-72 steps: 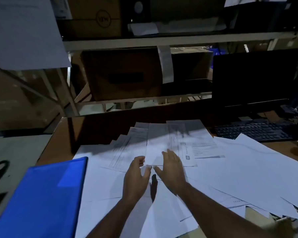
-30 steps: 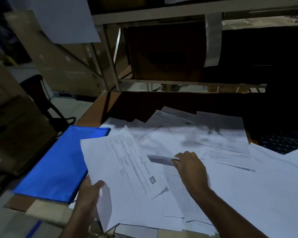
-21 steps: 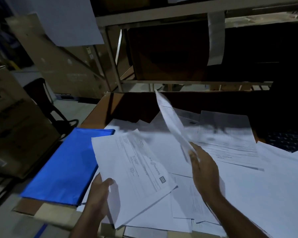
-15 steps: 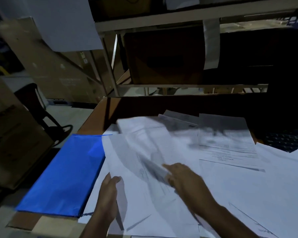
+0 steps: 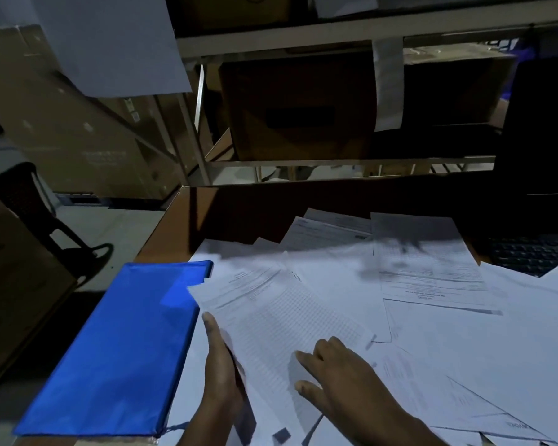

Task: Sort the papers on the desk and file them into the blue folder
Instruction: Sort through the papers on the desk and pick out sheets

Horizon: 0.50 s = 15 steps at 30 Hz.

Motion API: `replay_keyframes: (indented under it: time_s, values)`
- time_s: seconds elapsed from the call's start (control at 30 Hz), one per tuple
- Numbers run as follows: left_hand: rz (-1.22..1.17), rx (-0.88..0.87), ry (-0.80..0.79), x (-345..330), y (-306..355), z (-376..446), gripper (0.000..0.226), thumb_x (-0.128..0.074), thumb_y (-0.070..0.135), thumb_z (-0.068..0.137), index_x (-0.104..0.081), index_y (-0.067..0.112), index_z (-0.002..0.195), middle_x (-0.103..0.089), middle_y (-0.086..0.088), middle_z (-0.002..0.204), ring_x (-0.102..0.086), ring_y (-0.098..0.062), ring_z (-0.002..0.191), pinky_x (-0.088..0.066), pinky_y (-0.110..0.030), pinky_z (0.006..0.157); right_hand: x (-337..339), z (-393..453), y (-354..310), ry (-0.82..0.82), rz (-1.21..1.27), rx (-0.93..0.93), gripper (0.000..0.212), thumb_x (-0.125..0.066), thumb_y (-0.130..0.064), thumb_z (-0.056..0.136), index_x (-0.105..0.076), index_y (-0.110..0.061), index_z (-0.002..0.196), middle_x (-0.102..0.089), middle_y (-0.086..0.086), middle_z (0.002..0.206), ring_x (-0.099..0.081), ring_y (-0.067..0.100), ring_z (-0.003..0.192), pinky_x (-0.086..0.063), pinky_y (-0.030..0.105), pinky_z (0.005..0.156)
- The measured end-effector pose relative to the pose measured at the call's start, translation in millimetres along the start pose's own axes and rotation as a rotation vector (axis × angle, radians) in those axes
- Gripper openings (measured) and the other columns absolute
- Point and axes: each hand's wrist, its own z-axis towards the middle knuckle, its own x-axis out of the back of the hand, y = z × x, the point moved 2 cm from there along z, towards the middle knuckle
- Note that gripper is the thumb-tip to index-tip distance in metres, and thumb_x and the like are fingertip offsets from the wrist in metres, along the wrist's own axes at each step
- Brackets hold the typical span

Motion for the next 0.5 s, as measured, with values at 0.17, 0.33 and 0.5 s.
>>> replay_keyframes:
  time_s: [0.17,0.33,0.5]
  values:
    - [0.158,-0.073,0.016,8.1,-4.7,13.4,0.035,-0.07,0.031,0.098,-0.067,0.021,0.131,-0.074,-0.008,0.127,-0.07,-0.033,0.114,-0.052,-0.052,0.103,-0.5,0.7,-0.8,0.07,0.058,-0.017,0.045,-0.039,-0.056,0.1,-0.058,-0.028,0.13,-0.054,-0.009,0.12,-0.045,0.007,0.11,-0.035,0.024,0.083]
    - [0.106,-0.154,-0.141,7.9,3.9,7.0,0.033,-0.066,0.016,0.099,-0.067,0.02,0.132,-0.077,-0.005,0.125,-0.073,-0.029,0.115,-0.055,-0.042,0.094,5.2,10.3,18.7,0.364,0.183,-0.088,0.034,-0.053,-0.05,0.096,-0.064,-0.028,0.119,-0.055,-0.014,0.118,-0.049,0.005,0.109,-0.047,0.026,0.09]
    - [0.05,-0.124,-0.268,3.7,17.7,-2.9,0.038,-0.063,0.022,0.1,-0.064,0.018,0.137,-0.073,-0.009,0.131,-0.07,-0.032,0.121,-0.053,-0.05,0.104,26.8,26.3,42.6,0.43,0.423,-0.327,0.062,-0.057,-0.05,0.096,-0.039,-0.023,0.149,-0.04,-0.009,0.152,-0.038,0.01,0.139,-0.036,0.031,0.115]
